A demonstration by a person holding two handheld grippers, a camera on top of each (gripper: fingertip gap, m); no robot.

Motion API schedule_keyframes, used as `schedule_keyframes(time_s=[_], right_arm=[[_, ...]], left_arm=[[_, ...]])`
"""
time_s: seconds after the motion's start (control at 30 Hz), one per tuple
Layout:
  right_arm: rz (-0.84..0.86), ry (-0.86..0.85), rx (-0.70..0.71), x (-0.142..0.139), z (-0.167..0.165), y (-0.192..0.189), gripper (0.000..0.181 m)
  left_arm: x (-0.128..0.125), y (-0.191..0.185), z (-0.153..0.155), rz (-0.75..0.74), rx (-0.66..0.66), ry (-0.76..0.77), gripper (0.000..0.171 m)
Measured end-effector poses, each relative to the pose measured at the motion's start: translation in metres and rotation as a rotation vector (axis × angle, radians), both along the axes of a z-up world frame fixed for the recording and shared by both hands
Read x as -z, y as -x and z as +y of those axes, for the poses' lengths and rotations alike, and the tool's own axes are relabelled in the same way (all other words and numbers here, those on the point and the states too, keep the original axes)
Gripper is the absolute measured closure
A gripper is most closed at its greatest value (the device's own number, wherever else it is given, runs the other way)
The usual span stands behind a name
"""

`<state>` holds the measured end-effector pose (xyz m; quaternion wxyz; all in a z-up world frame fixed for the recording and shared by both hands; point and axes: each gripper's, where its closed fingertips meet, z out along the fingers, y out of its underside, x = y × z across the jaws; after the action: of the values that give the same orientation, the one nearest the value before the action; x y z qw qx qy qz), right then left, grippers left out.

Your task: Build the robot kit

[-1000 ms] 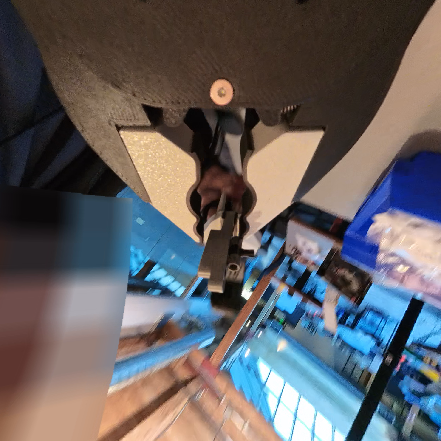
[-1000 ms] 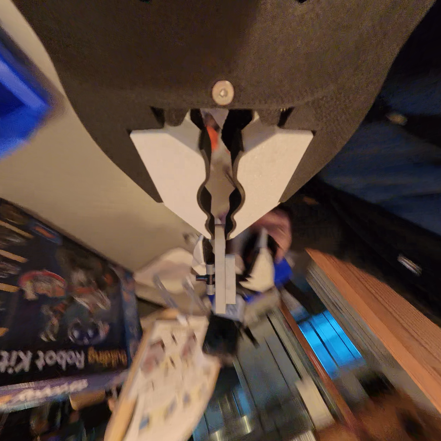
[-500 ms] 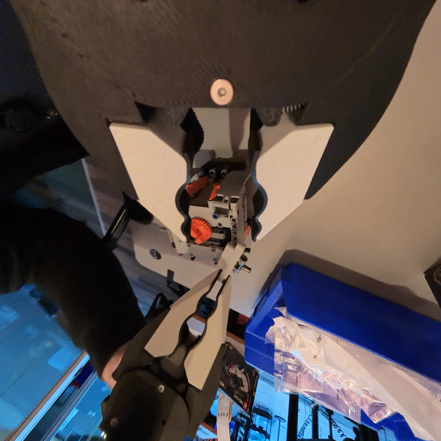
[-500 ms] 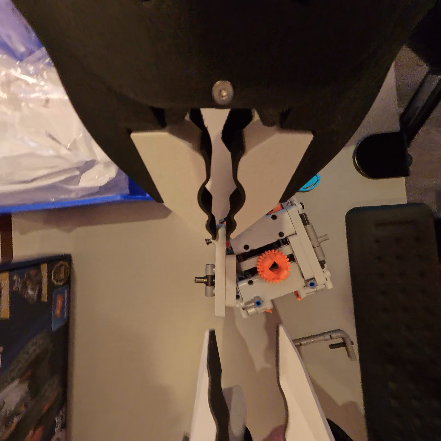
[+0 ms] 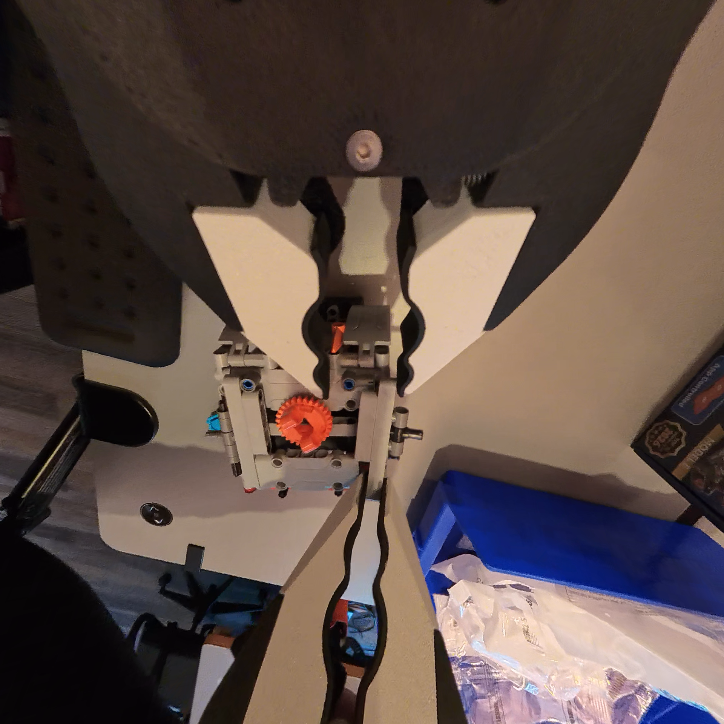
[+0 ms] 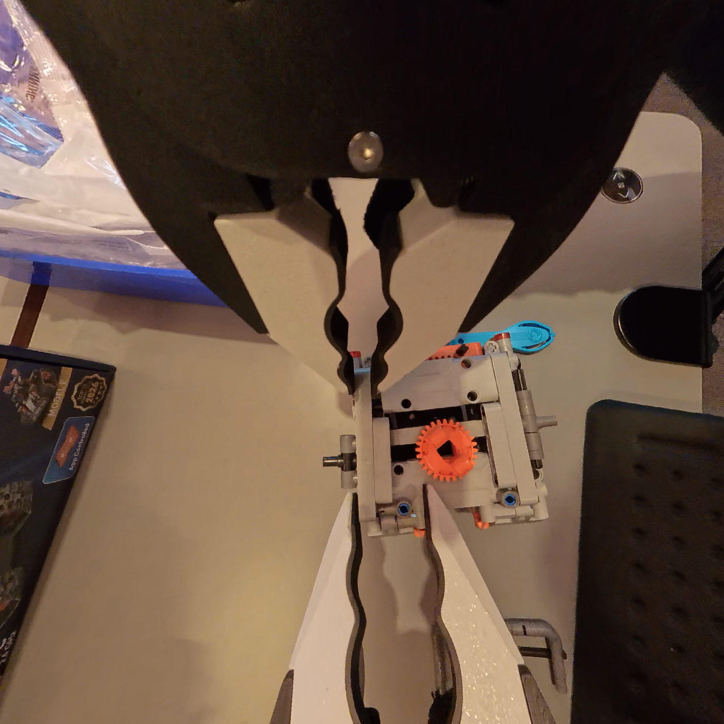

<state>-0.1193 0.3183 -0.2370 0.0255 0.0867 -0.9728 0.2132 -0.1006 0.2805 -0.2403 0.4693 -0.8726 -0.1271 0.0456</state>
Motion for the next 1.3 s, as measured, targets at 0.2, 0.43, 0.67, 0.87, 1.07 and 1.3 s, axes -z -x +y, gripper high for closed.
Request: schedule_keyframes(time_s=[0.2, 0.43, 0.67, 0.87, 1.07, 1.3], right_arm=[[-0.014, -0.024, -0.053, 0.0019, 0.0006, 0.0005, 0.177], [-0.006, -0.06, -0.086, 0.0024, -0.0017, -0.0001, 0.176], [-0.02, -0.05, -0.085, 0.0024, -0.002, 0.0004, 0.176], [-0.027, -0.048, -0.086, 0.0026, -0.0029, -0.0004, 0.176], [-0.038, -0.048, -0.082, 0.0028, -0.0022, -0.0005, 0.176], [-0.038, -0.042, -0.095, 0.0019, -0.0006, 0.0001, 0.176]], left_arm=[[0.0001, -0.0013, 0.0007, 0.012, 0.0, 0.026, 0.142], [-0.0004, -0.0012, -0.0012, 0.036, -0.003, 0.029, 0.136], [0.0002, -0.0027, -0.0003, 0.033, 0.002, 0.025, 0.144], [0.0005, -0.0008, -0.0015, 0.028, -0.003, 0.007, 0.149], [0.0005, -0.0013, -0.0007, 0.032, -0.004, 0.01, 0.149], [0.0, -0.0016, 0.0001, 0.03, -0.012, 0.021, 0.149]])
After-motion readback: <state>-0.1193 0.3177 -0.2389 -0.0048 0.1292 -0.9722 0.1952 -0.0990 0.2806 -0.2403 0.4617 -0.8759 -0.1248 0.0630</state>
